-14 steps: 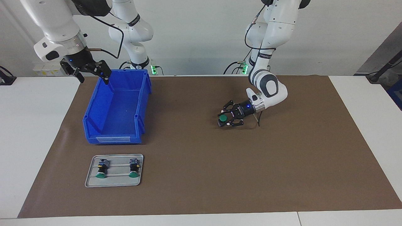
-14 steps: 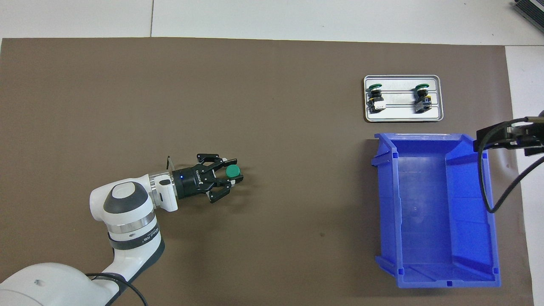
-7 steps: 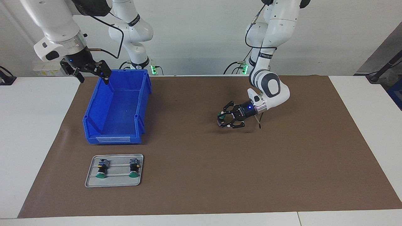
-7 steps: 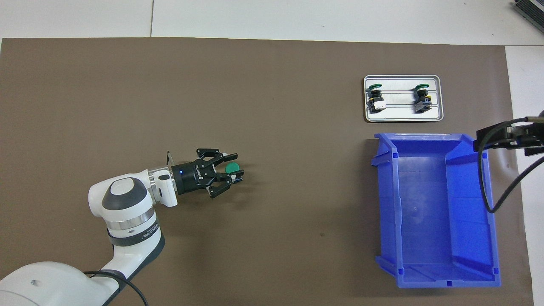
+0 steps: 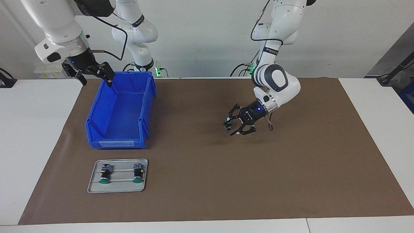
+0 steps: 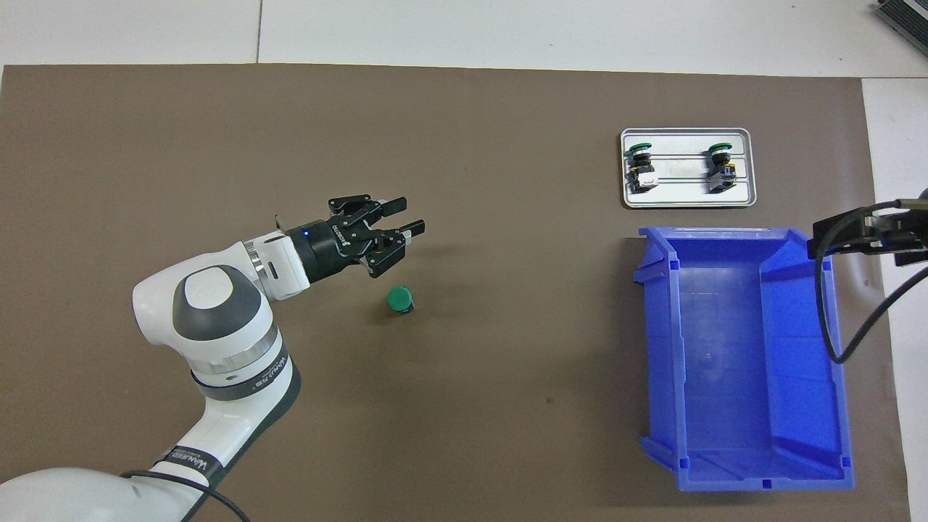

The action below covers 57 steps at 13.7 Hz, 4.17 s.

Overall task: Place and press button with both arms
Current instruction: 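Open the left gripper to set the button on the table, then raise the left gripper and draw it back away from the button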

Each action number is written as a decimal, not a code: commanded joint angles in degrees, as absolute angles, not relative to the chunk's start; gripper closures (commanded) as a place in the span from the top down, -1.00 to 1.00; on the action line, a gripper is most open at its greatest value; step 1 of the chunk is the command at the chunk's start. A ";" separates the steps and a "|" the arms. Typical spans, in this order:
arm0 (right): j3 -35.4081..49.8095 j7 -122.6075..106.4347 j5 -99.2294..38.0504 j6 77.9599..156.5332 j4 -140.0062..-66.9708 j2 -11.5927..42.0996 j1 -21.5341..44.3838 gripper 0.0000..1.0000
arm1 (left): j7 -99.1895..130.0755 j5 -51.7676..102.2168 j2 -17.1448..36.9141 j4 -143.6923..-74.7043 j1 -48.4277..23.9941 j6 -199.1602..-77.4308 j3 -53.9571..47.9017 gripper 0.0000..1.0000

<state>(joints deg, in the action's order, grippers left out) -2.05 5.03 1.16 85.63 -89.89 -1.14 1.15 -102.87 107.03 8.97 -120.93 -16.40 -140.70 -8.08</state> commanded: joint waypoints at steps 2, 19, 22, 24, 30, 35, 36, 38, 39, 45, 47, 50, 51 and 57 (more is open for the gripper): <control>-1.85 3.52 0.97 85.43 -90.97 -2.20 0.79 1.00 | -94.94 107.58 8.00 -118.57 -17.23 -153.59 -13.07 0.07; -1.85 3.52 0.97 85.43 -90.97 -2.20 0.79 1.00 | -81.04 107.49 9.93 -111.80 -16.44 -178.07 -21.01 0.14; -1.85 3.52 0.97 85.43 -90.97 -2.20 0.79 1.00 | -81.12 107.32 9.93 -111.88 -16.79 -178.33 -21.01 0.16; -1.85 3.52 0.97 85.43 -90.97 -2.20 0.79 1.00 | -81.47 106.79 9.93 -111.80 -16.53 -177.90 -21.01 0.21; -1.85 3.52 0.97 85.43 -90.97 -2.20 0.79 1.00 | -81.30 100.48 9.67 -111.80 -14.94 -177.45 -20.65 0.94; -1.85 3.52 0.97 85.43 -90.97 -2.20 0.79 1.00 | -80.86 86.35 9.41 -111.71 -10.38 -174.47 -20.57 1.00; -1.85 3.52 0.97 85.43 -90.97 -2.20 0.79 1.00 | -80.86 83.00 9.14 -111.88 -9.33 -173.07 -20.48 1.00; -1.85 3.52 0.97 85.43 -90.97 -2.20 0.79 1.00 | -80.86 75.36 8.62 -112.32 -6.70 -170.43 -20.48 1.00; -1.85 3.52 0.97 85.43 -90.97 -2.20 0.79 1.00 | -80.86 71.32 8.35 -112.41 -5.37 -168.51 -20.39 1.00; -1.85 3.52 0.97 85.43 -90.97 -2.20 0.79 1.00 | -80.68 45.75 5.80 -110.58 4.03 -149.27 -18.55 1.00; -1.85 3.52 0.97 85.43 -90.97 -2.20 0.79 1.00 | -80.68 36.95 5.71 -108.73 5.44 -142.07 -17.67 1.00; -1.85 3.52 0.97 85.43 -90.97 -2.20 0.79 1.00 | -80.60 29.73 4.31 -107.58 6.06 -133.36 -16.09 1.00; -1.85 3.52 0.97 85.43 -90.97 -2.20 0.79 1.00 | -80.33 27.44 3.78 -107.49 6.06 -130.28 -16.00 1.00; -1.85 3.52 0.97 85.43 -90.97 -2.20 0.79 1.00 | -67.71 19.09 2.90 -104.06 5.98 -112.17 -15.82 1.00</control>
<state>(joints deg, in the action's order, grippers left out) -2.05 5.03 1.16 85.63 -89.90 -1.14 1.15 -73.34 22.44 3.97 -104.78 5.69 -116.89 -15.77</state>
